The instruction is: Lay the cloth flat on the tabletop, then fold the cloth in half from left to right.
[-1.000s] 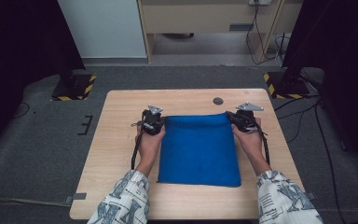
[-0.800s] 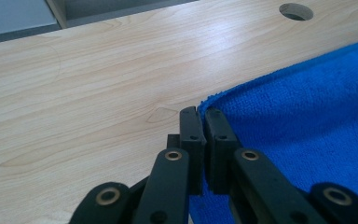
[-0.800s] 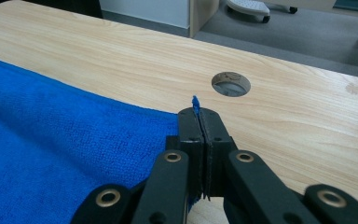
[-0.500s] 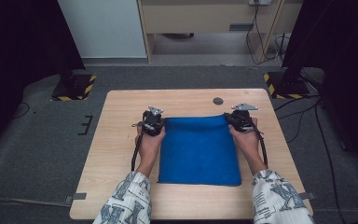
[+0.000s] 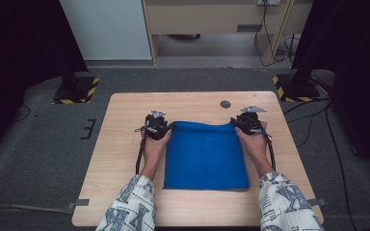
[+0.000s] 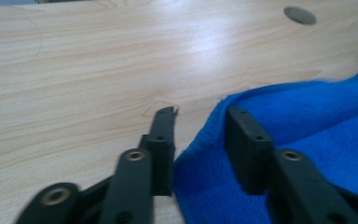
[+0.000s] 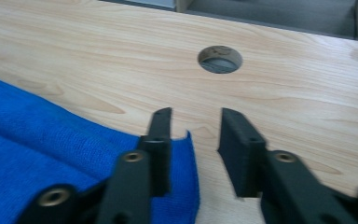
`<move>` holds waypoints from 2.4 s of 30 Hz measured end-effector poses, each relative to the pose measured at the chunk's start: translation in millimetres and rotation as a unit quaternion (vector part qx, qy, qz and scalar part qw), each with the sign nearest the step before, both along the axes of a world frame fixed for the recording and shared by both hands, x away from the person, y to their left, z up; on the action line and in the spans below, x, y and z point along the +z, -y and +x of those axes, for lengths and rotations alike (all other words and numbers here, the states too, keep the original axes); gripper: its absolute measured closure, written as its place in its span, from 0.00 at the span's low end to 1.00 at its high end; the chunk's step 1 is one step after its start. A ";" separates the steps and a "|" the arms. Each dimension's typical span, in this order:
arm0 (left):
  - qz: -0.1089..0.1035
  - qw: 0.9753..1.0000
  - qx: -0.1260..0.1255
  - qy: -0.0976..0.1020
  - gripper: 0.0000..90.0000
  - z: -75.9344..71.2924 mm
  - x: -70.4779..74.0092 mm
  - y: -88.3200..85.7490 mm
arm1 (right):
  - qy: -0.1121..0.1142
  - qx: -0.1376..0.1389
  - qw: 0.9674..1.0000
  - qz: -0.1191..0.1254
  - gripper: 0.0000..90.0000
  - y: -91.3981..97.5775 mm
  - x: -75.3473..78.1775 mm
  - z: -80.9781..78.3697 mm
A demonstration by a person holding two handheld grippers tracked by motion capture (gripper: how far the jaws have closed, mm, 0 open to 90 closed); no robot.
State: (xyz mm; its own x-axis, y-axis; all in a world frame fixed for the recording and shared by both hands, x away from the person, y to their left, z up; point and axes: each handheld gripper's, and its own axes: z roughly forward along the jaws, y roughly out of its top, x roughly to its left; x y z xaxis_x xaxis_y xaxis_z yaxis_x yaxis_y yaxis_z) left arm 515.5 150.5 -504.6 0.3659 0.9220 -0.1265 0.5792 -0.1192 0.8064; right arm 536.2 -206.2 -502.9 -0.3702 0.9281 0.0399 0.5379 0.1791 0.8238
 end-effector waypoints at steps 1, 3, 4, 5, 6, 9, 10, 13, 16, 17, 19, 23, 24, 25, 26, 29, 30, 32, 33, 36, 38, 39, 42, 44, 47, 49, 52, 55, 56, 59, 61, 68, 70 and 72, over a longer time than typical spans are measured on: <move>-0.004 1.000 -0.005 -0.009 0.54 2.4 -0.4 -0.1 | 0.002 0.000 1.000 0.000 0.69 1.0 0.6 0.1; 0.013 1.000 0.000 -0.010 0.45 3.4 1.3 -0.1 | 0.000 -0.003 1.000 0.003 0.67 1.0 1.6 0.0; 0.012 1.000 0.000 -0.006 0.43 3.4 1.7 0.0 | 0.001 -0.002 1.000 0.000 0.66 0.8 1.8 -0.3; 0.011 1.000 0.001 -0.003 0.42 3.3 2.5 -0.2 | -0.001 -0.002 1.000 0.001 0.64 0.4 1.9 -0.5; 0.010 1.000 0.003 0.000 0.40 3.0 3.9 -0.9 | 0.000 -0.001 1.000 -0.002 0.62 0.0 1.8 -1.0; 0.009 1.000 0.001 0.004 0.35 0.6 8.8 -3.1 | 0.004 -0.001 1.000 -0.001 0.58 -1.7 2.7 -4.7; 0.009 1.000 0.001 0.004 0.33 -0.2 10.3 -3.9 | 0.004 0.000 1.000 -0.002 0.56 -2.0 3.4 -6.3; 0.006 1.000 -0.004 0.004 0.29 -5.6 16.7 -7.1 | 0.005 0.000 1.000 -0.003 0.50 -1.9 5.8 -10.1; 0.004 1.000 -0.008 0.010 0.26 -14.1 23.9 -10.7 | 0.009 0.003 1.000 0.000 0.46 -2.6 9.4 -15.7; 0.002 1.000 -0.011 0.011 0.25 -17.2 26.2 -12.2 | 0.006 0.009 1.000 -0.002 0.44 -3.0 11.0 -17.3; 0.003 1.000 -0.019 0.008 0.22 -23.4 31.6 -15.4 | 0.001 0.022 1.000 -0.005 0.38 -5.5 14.5 -21.2; 0.001 0.999 -0.040 0.014 0.16 -36.6 41.6 -21.8 | 0.000 0.040 0.999 -0.004 0.29 -12.3 24.8 -30.5; -0.005 0.999 -0.043 0.017 0.15 -39.8 43.2 -23.8 | 0.006 0.045 0.999 -0.006 0.28 -13.9 26.7 -32.5; -0.012 0.998 -0.051 0.018 0.14 -42.8 43.8 -26.2 | 0.010 0.048 0.999 -0.004 0.26 -16.1 28.4 -34.9; -0.021 0.998 -0.063 0.016 0.12 -45.2 43.3 -28.0 | 0.013 0.052 0.999 -0.003 0.25 -17.8 29.3 -36.7; -0.029 0.997 -0.074 0.011 0.09 -50.4 38.9 -30.9 | 0.004 0.072 0.997 0.017 0.17 -23.9 26.8 -40.8; -0.032 0.996 -0.078 0.009 0.09 -51.3 37.4 -31.9 | 0.000 0.082 0.997 0.010 0.16 -27.3 25.9 -43.1; -0.035 0.996 -0.086 0.005 0.08 -53.6 32.4 -34.2 | 0.002 0.092 0.996 0.011 0.15 -32.3 25.1 -47.1; -0.032 0.996 -0.088 0.004 0.08 -55.0 29.2 -34.7 | 0.000 0.099 0.995 0.016 0.14 -35.0 24.9 -49.0; -0.027 0.996 -0.090 0.008 0.08 -58.7 22.4 -36.3 | -0.004 0.120 0.993 0.021 0.14 -44.1 24.9 -55.1; -0.025 0.996 -0.089 0.008 0.08 -60.6 18.7 -37.7 | -0.012 0.143 0.989 0.028 0.14 -52.2 24.7 -59.8; -0.019 0.996 -0.089 0.007 0.08 -60.7 17.8 -38.2 | -0.014 0.149 0.988 0.027 0.15 -55.0 25.0 -61.5; -0.011 0.996 -0.084 0.005 0.08 -61.7 17.3 -40.9 | -0.017 0.166 0.986 0.024 0.18 -66.7 25.7 -67.8; -0.004 0.997 -0.082 0.001 0.08 -62.5 16.2 -43.6 | -0.018 0.178 0.984 0.024 0.22 -73.9 26.3 -72.4; 0.008 0.998 -0.068 0.003 0.08 -63.8 15.5 -49.0 | -0.022 0.198 0.980 0.019 0.26 -87.6 26.4 -81.6; 0.013 0.998 -0.059 0.008 0.09 -63.9 15.8 -54.6 | -0.017 0.211 0.977 0.004 0.26 -95.6 26.9 -87.3; 0.022 0.999 -0.046 0.011 0.09 -65.0 14.7 -60.6 | -0.012 0.236 0.972 -0.001 0.30 -111.1 26.9 -98.5; 0.032 0.999 -0.038 0.010 0.09 -65.4 10.6 -67.0 | -0.012 0.260 0.965 -0.006 0.35 -124.3 24.6 -107.2; 0.029 0.999 -0.038 0.009 0.09 -65.6 9.5 -68.5 | -0.013 0.270 0.963 -0.009 0.36 -130.2 22.9 -111.2; 0.030 0.999 -0.022 0.013 0.10 -66.7 6.4 -75.7 | -0.022 0.293 0.956 -0.014 0.39 -142.7 18.8 -120.5; 0.025 0.999 -0.021 0.006 0.10 -66.8 3.6 -79.5 | -0.026 0.308 0.951 -0.023 0.40 -152.7 15.1 -128.5; 0.030 0.999 -0.024 -0.016 0.10 -66.1 -5.5 -85.2 | -0.040 0.345 0.937 -0.027 0.40 -175.0 5.0 -147.7; 0.032 0.999 -0.023 -0.016 0.10 -66.0 -6.2 -86.5 | -0.036 0.349 0.936 -0.032 0.46 -179.3 3.3 -153.2; 0.032 0.999 -0.023 -0.018 0.10 -65.9 -6.9 -87.7 | -0.034 0.353 0.935 -0.031 0.52 -182.4 1.5 -157.8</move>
State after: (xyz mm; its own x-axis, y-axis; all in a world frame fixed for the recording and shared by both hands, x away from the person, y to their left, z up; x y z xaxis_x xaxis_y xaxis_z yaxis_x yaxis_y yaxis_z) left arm 449.6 238.2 -511.5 0.4044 0.9109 -0.0818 0.5999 -0.1967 0.7755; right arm 378.4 -23.8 -501.4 -0.8896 0.4550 0.0388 0.3178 0.5558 0.7682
